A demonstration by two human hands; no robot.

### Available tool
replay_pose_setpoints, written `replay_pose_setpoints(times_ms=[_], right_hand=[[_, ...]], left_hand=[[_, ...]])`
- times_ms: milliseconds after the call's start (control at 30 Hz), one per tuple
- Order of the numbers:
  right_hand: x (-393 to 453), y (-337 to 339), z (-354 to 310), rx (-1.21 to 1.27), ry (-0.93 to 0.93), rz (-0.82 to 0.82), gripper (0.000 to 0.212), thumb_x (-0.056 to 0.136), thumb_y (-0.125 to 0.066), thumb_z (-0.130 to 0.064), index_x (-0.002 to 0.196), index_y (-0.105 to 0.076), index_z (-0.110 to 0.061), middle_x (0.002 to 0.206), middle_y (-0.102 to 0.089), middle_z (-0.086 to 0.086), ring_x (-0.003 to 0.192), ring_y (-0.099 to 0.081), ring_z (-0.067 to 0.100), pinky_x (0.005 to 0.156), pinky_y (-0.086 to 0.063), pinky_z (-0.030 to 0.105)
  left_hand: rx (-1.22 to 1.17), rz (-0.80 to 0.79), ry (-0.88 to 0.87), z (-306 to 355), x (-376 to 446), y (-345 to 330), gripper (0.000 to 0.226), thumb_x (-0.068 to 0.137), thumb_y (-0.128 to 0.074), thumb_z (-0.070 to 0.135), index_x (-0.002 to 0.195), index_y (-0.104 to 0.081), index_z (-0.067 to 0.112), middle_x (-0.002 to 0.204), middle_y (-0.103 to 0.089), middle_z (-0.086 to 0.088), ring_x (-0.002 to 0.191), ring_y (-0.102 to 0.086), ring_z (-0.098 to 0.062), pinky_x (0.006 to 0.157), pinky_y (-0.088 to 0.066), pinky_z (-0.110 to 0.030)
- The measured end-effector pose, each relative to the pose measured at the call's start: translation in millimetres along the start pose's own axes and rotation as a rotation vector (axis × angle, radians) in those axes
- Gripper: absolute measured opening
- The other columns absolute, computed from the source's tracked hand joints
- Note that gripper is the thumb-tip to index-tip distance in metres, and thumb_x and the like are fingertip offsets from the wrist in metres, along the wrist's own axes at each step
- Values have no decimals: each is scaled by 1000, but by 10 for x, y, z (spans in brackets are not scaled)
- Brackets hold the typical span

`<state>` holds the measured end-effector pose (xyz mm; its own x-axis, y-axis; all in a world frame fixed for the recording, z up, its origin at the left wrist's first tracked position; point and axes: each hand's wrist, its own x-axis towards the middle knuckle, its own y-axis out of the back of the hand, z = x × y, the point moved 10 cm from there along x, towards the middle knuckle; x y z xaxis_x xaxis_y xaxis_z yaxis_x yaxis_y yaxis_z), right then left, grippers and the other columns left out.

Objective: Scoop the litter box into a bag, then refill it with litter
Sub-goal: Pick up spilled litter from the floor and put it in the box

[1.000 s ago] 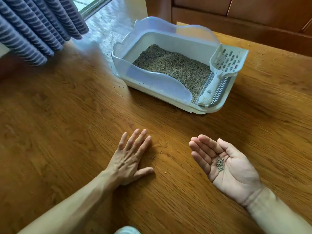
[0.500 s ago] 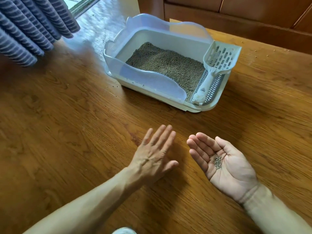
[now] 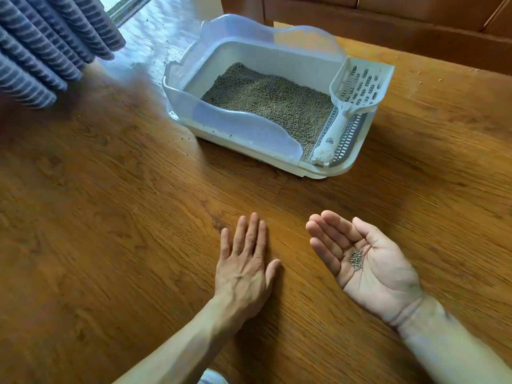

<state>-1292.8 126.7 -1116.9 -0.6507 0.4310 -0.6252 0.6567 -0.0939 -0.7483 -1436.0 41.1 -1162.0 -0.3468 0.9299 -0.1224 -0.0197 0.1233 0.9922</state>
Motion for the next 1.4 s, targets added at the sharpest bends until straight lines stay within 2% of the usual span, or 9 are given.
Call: replay_pose_setpoints(times_ms=[233, 367, 533, 733, 833, 967, 1033, 1300, 1400], right_hand=[[-58, -94, 25, -71, 6, 35, 53, 99, -34, -30, 92, -75, 3, 108, -70, 21, 99, -70, 30, 74, -61, 38], [-51, -95, 12, -61, 11, 28, 53, 99, -33, -30, 92, -76, 2, 109, -71, 21, 100, -70, 30, 74, -61, 37], [-46, -118, 32, -67, 8, 23, 55, 99, -33, -31, 90, -76, 1, 107, -71, 20, 98, -71, 29, 73, -61, 37], [-42, -104, 68, -49, -7, 18, 54, 100, -33, -30, 92, -76, 1, 108, -71, 21, 99, -70, 30, 72, -61, 37], [-29, -123, 94, -55, -12, 25, 55, 100, -33, -31, 90, -76, 1, 108, -71, 20, 98, -71, 29, 71, -61, 37], [-23, -107, 96, -46, -16, 14, 53, 99, -34, -30, 92, -76, 1, 109, -71, 20, 99, -70, 29, 72, -61, 37], [-25, -102, 99, -39, -18, 13, 53, 99, -34, -31, 93, -75, 2, 110, -70, 21, 100, -70, 29, 72, -61, 37], [-40, -110, 93, -51, -17, 14, 55, 101, -32, -31, 93, -75, 1, 109, -71, 20, 100, -70, 29, 77, -60, 37], [-49, -162, 104, -44, -18, 1, 55, 100, -32, -31, 94, -75, 2, 109, -70, 21, 100, -70, 29, 78, -60, 37]], left_hand=[[22, 1, 80, -353, -434, -41, 81, 98, -24, 60, 155, -26, 3, 166, -17, -15, 154, -16, -31, 120, -13, -52], [-135, 76, 143, -559, -439, 208, 72, 98, -33, 52, 154, -33, 7, 164, -25, -14, 153, -21, -30, 120, -20, -48], [-465, 221, 113, -865, -260, 459, 48, 84, -76, 8, 131, -64, 13, 129, -61, -6, 119, -53, -20, 98, -53, -40], [-568, 102, -47, -771, -84, 485, 39, 77, -86, 16, 115, -75, 15, 106, -65, 1, 84, -61, -10, 78, -55, -23], [-522, 36, -15, -675, -53, 423, 30, 80, -84, 19, 109, -76, 16, 103, -63, 3, 85, -62, -12, 77, -56, -25], [-440, 19, 19, -622, 34, 427, 4, 83, -78, 12, 85, -75, 11, 86, -59, 1, 74, -58, -19, 66, -55, -34], [-392, 6, 16, -602, 53, 416, 7, 86, -74, 11, 80, -71, 10, 82, -58, -1, 70, -58, -22, 63, -55, -38], [-265, -13, -96, -494, 40, 321, 12, 97, -51, 1, 90, -54, 10, 81, -49, -2, 65, -46, -18, 54, -45, -31], [-319, -20, -76, -518, 49, 367, 15, 96, -48, -3, 93, -54, 11, 86, -50, -2, 71, -48, -19, 60, -43, -30]])
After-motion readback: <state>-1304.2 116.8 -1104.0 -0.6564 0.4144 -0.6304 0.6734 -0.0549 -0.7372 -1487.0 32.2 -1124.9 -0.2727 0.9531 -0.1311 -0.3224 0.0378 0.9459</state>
